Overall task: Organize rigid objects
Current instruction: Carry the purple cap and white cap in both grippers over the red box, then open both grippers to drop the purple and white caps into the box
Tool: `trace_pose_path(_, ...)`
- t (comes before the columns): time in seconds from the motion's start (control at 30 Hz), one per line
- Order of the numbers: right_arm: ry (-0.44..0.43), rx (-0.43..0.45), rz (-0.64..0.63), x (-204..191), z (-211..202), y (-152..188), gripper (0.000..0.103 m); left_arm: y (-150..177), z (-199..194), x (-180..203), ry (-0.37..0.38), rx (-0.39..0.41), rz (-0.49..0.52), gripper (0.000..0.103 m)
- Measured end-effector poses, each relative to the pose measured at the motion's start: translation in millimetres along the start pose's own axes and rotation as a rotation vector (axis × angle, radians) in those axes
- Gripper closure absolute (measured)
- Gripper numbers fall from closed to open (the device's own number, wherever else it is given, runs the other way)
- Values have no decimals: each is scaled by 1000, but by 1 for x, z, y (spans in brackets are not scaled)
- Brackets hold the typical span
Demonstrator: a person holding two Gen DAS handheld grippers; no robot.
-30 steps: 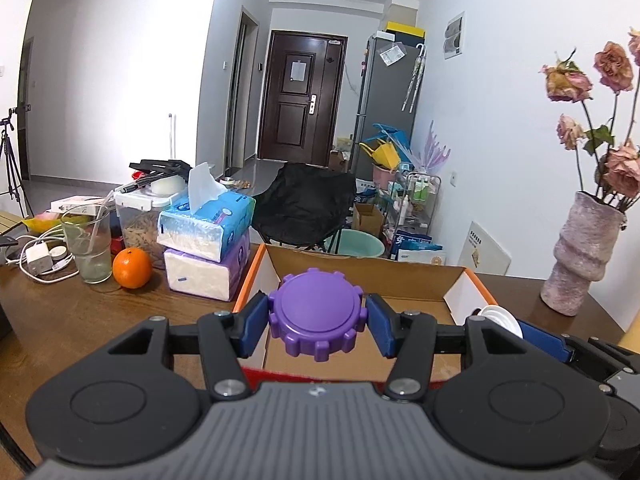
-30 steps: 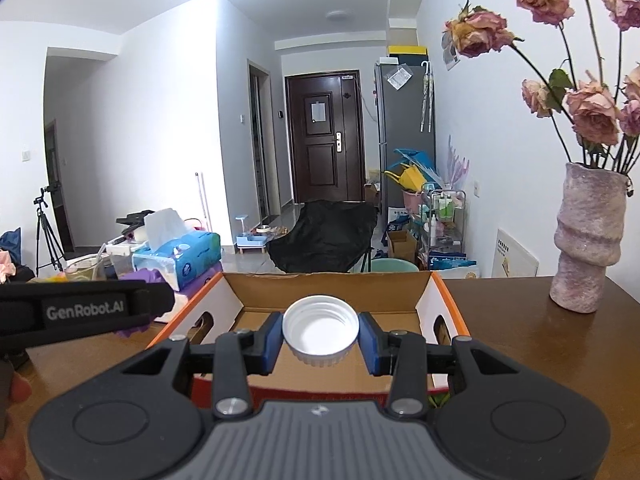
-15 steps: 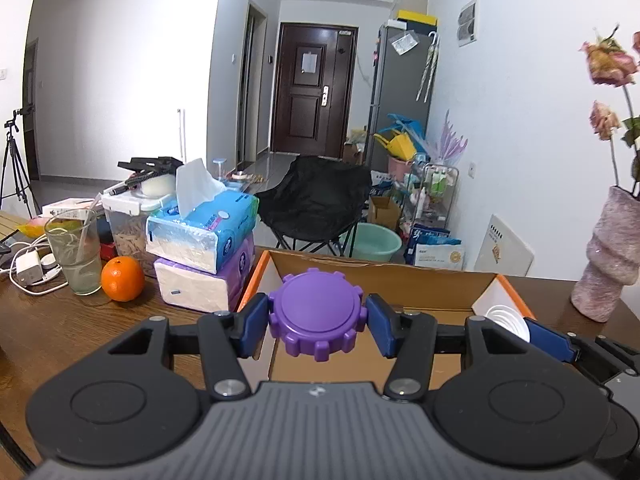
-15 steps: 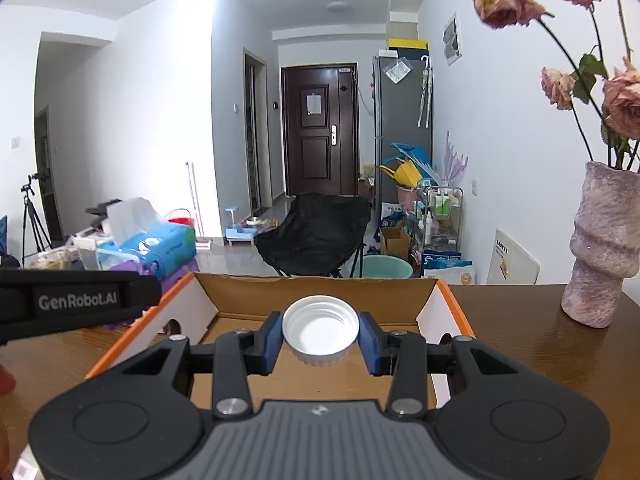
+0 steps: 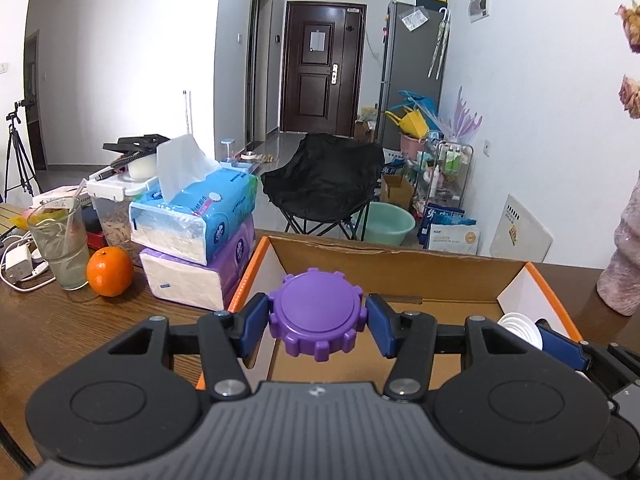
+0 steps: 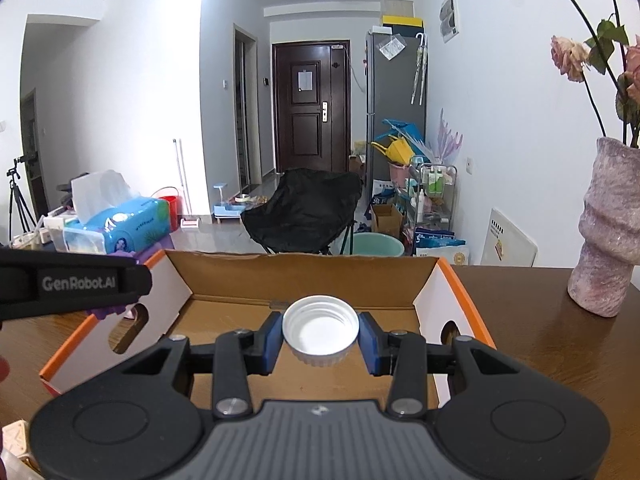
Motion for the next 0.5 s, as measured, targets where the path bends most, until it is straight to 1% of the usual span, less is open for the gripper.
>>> trace_pose_path(0.27, -1, -26, 22, 6, 13, 6, 64, 10, 22, 2, -24, -50, 21, 48)
trace_pose_path(0.5, 4, -41, 20, 7, 16, 11, 64, 18, 33, 2, -40, -85, 40, 48)
Point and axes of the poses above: each gripper's, at about its wrist camera, not at the fingertips, and z roughly the way its jaws point, x to its right, y to its underside, the point moved 10 cm from there along z, roughly the way its jaws point, and after that the axes turned 4 degrees about -x, right-handed, at the moved point
